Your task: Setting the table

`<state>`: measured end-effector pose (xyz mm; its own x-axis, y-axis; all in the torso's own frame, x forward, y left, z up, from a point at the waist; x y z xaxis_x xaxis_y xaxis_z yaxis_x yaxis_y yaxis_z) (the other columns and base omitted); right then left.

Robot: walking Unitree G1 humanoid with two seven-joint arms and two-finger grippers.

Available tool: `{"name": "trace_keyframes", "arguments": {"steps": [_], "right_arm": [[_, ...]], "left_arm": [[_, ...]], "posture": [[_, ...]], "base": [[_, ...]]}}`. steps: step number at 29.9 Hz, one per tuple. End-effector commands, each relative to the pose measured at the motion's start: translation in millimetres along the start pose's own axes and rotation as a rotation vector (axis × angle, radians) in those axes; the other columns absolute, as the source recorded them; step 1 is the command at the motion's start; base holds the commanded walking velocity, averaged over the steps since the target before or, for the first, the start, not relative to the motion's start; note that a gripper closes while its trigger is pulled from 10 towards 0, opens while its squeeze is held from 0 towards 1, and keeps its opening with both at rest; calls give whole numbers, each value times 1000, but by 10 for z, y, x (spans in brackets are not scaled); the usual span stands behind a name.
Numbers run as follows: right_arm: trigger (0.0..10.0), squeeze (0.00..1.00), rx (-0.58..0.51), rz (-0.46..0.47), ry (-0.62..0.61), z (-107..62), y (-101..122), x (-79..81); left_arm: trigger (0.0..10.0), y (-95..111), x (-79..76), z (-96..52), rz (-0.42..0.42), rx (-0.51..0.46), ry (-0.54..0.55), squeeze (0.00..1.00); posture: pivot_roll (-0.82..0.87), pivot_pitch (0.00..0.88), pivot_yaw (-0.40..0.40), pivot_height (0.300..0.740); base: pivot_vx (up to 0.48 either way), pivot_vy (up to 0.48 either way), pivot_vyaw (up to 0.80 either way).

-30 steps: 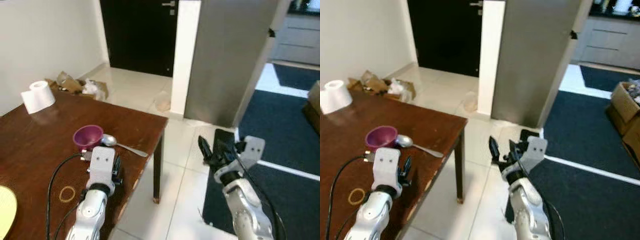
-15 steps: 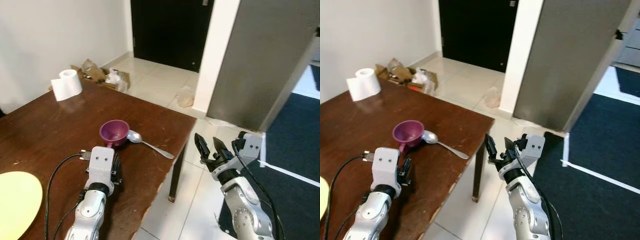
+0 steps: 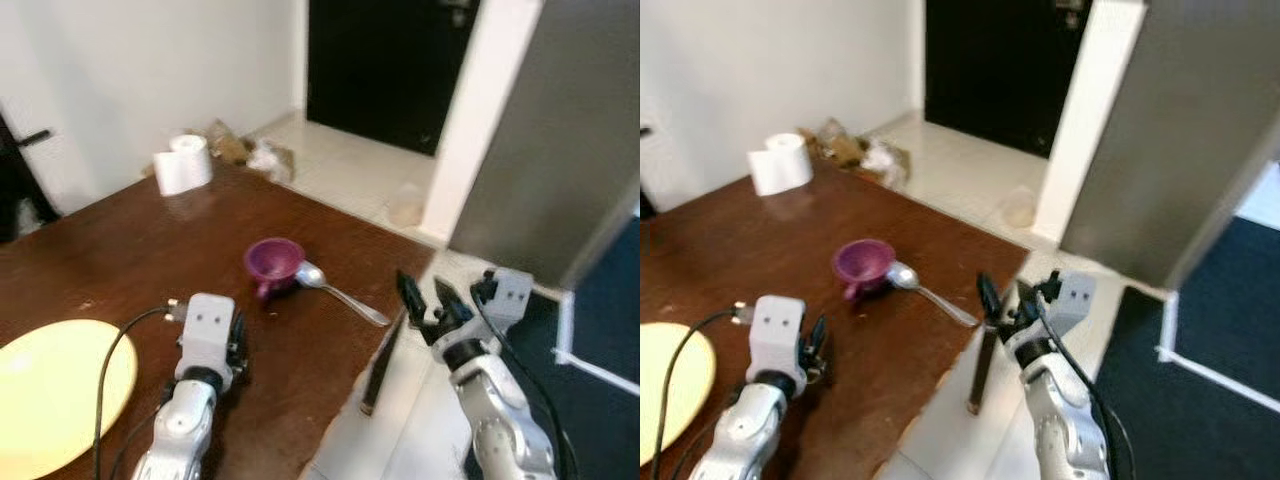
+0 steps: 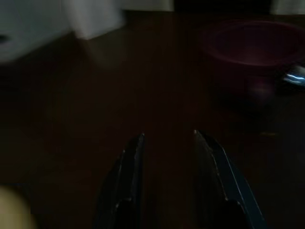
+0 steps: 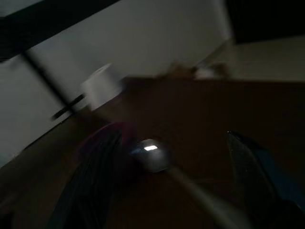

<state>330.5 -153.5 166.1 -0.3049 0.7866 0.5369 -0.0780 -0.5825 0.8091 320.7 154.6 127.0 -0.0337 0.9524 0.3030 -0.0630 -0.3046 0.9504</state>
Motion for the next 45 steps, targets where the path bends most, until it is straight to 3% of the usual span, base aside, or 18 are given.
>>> {"name": "trace_keyframes", "arguments": {"steps": [1, 31, 39, 45], "right_arm": [[10000, 0, 11, -6, -14, -24, -7, -35], [10000, 0, 6, -12, -58, -16, 6, -112], [10000, 0, -9, -33, -119, -17, 33, -192], [10000, 0, -26, -57, -197, -20, 54, -289]], "left_arm": [[10000, -78, -28, -50, 2, 31, -7, 0], [10000, -89, -35, -21, 4, 48, -15, 0], [10000, -71, 38, 47, 8, 64, -17, 0], [10000, -29, 82, 134, 14, 87, -46, 0]], "posture": [[-8, 50, 54, 740], [-9, 40, 61, 740], [-8, 40, 61, 740], [-7, 42, 65, 740]], "base": [[0, 0, 788], [0, 0, 779], [0, 0, 673], [0, 0, 0]]}}
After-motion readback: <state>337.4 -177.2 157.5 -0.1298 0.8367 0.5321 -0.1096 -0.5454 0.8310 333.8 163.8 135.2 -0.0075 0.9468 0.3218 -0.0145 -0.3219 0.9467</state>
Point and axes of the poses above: a point about 5 cm out from each wrist's last joint towards the gripper, its own z axis pointing out of the wrist towards the gripper, its own y axis along the axis of the wrist's last joint, x = y × z, the point moved 1 cm from there along z, pointing out of the wrist towards the gripper, and after that the axes turned 10 degrees about z, right-handed, at the moved point
